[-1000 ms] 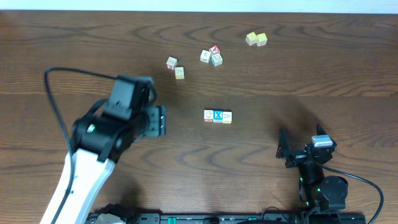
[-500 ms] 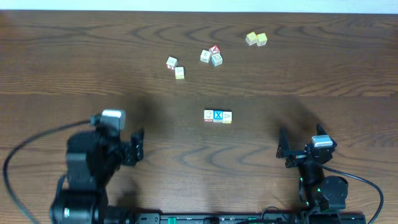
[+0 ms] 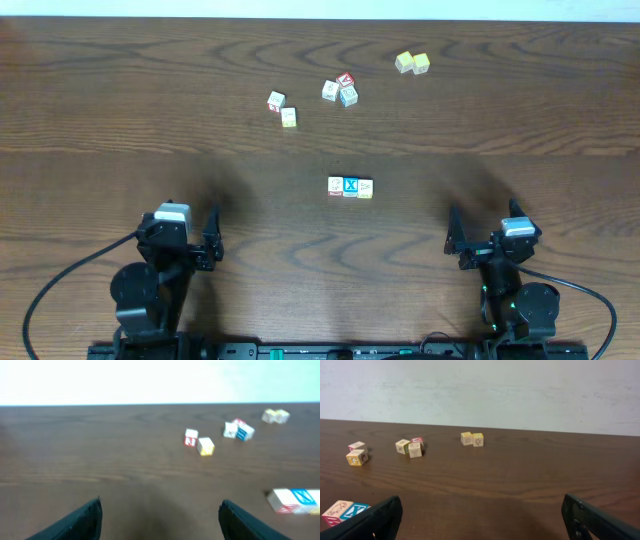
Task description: Lift 3 blocks
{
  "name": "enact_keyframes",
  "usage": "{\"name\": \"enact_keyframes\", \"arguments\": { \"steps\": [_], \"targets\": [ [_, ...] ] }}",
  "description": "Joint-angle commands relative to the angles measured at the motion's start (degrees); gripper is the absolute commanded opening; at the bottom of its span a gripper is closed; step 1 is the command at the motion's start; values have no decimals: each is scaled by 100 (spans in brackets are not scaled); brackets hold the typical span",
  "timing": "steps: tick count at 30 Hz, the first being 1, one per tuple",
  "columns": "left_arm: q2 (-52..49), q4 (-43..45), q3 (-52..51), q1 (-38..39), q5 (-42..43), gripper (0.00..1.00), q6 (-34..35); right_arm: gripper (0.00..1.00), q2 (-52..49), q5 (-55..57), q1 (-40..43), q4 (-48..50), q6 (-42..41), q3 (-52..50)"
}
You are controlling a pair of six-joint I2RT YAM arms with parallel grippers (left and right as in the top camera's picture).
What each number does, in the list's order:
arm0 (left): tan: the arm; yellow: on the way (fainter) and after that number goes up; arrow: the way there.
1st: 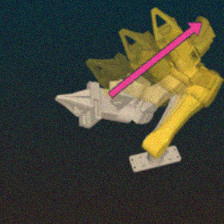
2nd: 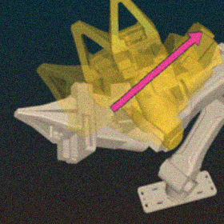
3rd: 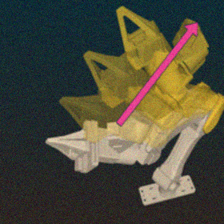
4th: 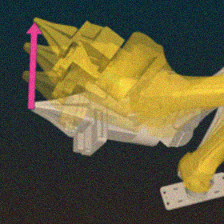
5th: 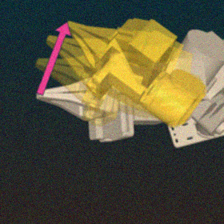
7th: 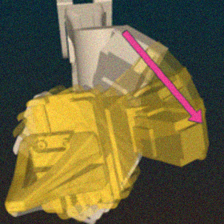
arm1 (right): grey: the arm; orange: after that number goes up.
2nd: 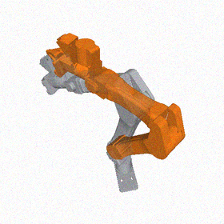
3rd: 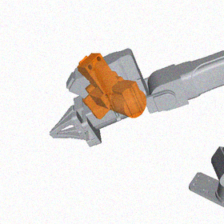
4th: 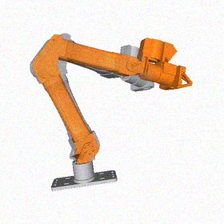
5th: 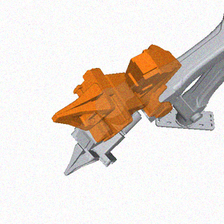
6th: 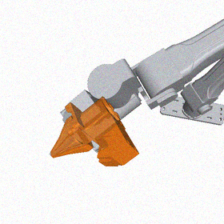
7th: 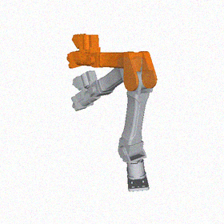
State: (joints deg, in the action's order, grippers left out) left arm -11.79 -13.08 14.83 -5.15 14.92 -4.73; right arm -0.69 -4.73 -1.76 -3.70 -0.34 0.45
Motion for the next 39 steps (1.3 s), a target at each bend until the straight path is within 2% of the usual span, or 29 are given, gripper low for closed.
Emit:
{"name": "enact_keyframes", "arguments": {
  "steps": [1,7,10,15,22,39],
  "targets": [
    [306,426,-376,-107,52,75,-81,99,37,-26,33,-22,81,-13],
    [699,1469,-997,-107,46,75,-70,99,35,-26,33,-20,83,-13],
    [855,1705,-1213,-105,-140,75,44,99,35,-26,33,-20,83,-13],
    [1097,1617,-1464,-105,-732,75,538,99,35,-26,33,-22,83,-13],
    [1172,898,-1462,-105,-1082,75,544,99,35,-26,33,-22,83,-13],
    [1172,907,-1462,-105,-1113,75,439,99,35,-26,33,-20,83,-13]
  ]
}}
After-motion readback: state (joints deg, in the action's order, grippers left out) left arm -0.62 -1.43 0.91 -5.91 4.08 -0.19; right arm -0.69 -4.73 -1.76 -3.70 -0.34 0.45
